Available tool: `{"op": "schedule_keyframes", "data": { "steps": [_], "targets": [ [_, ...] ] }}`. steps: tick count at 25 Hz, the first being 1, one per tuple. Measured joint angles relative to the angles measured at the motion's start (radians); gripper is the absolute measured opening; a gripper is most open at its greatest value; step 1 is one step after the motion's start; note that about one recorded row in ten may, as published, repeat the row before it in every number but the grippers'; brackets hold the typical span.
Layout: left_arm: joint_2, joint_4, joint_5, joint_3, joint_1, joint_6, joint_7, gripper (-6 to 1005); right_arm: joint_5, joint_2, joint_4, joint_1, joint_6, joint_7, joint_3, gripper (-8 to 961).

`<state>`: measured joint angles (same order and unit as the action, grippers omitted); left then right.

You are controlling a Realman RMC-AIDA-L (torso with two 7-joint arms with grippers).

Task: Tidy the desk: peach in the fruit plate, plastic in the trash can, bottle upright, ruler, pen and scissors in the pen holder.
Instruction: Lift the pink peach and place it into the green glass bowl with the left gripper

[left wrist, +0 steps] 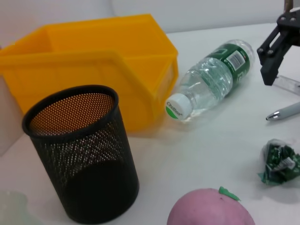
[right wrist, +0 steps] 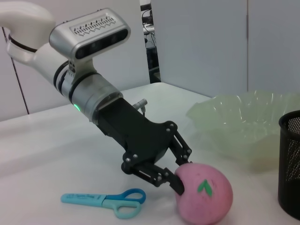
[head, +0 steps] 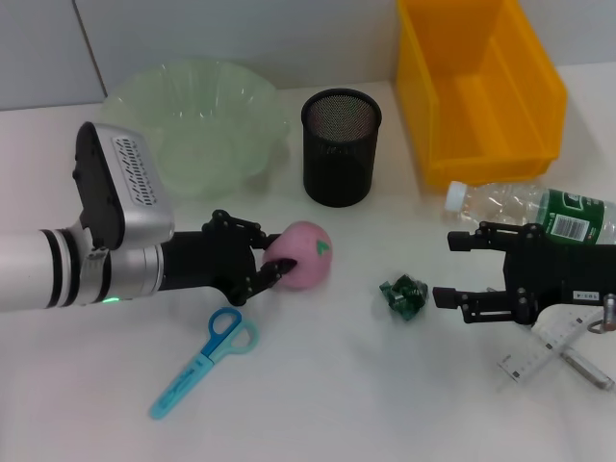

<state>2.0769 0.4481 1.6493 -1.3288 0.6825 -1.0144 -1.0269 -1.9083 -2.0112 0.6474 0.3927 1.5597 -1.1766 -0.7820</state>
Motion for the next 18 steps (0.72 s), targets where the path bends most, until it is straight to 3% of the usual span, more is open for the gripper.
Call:
{"op": "schedule_keyframes", "data": {
  "steps": [8, 14, 18],
  "targets": [
    [-0.015, 0.173, -0.029, 0.03, -0.092, -0.048, -0.066, 262, 0.0, -0.001, 0.0, -0.001, -0.001, 0.0, 0.005, 815],
    [-0.023, 0.363, -0.022, 0.175, -0.182, -0.083, -0.109, 216, 0.0, -0.001, 0.0, -0.001, -0.001, 0.0, 0.003, 815],
    [-0.023, 0.367, -0.02, 0.294, -0.165, -0.002, -0.105, 185, 0.0, -0.001, 0.0, 0.002, -0.001, 0.0, 0.001, 816]
  ]
}}
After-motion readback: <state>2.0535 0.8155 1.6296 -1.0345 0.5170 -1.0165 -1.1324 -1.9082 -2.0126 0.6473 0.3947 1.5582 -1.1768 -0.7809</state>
